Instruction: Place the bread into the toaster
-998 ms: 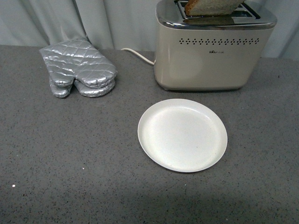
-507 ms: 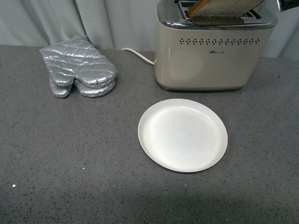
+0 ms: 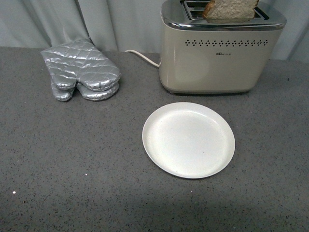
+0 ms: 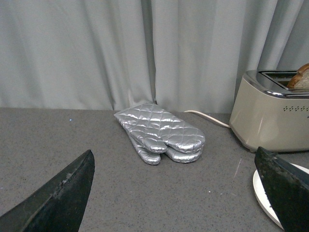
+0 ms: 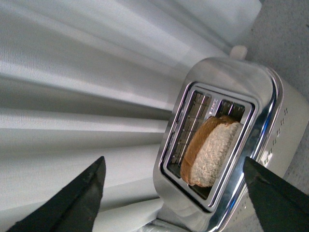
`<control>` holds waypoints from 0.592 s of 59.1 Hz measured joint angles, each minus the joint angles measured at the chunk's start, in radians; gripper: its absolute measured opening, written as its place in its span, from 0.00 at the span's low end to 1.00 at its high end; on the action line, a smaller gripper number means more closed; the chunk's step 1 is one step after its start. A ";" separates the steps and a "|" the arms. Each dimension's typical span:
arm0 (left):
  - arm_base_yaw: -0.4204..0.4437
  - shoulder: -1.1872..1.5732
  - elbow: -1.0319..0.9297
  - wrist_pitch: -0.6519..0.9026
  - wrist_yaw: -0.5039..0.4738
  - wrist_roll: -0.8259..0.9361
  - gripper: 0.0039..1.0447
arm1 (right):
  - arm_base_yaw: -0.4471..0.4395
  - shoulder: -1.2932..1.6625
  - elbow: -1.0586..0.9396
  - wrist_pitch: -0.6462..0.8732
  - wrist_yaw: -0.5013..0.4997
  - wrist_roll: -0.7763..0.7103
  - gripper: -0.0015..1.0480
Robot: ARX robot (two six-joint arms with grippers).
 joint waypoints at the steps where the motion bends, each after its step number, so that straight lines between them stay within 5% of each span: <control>1: 0.000 0.000 0.000 0.000 0.000 0.000 0.94 | 0.000 -0.006 -0.007 0.009 0.000 -0.018 0.91; 20: 0.000 0.000 0.000 0.000 0.000 0.000 0.94 | -0.064 -0.283 -0.391 0.303 -0.069 -0.599 0.91; 35: 0.000 0.000 0.000 0.000 0.000 0.000 0.94 | -0.159 -0.555 -0.851 0.527 -0.260 -1.101 0.91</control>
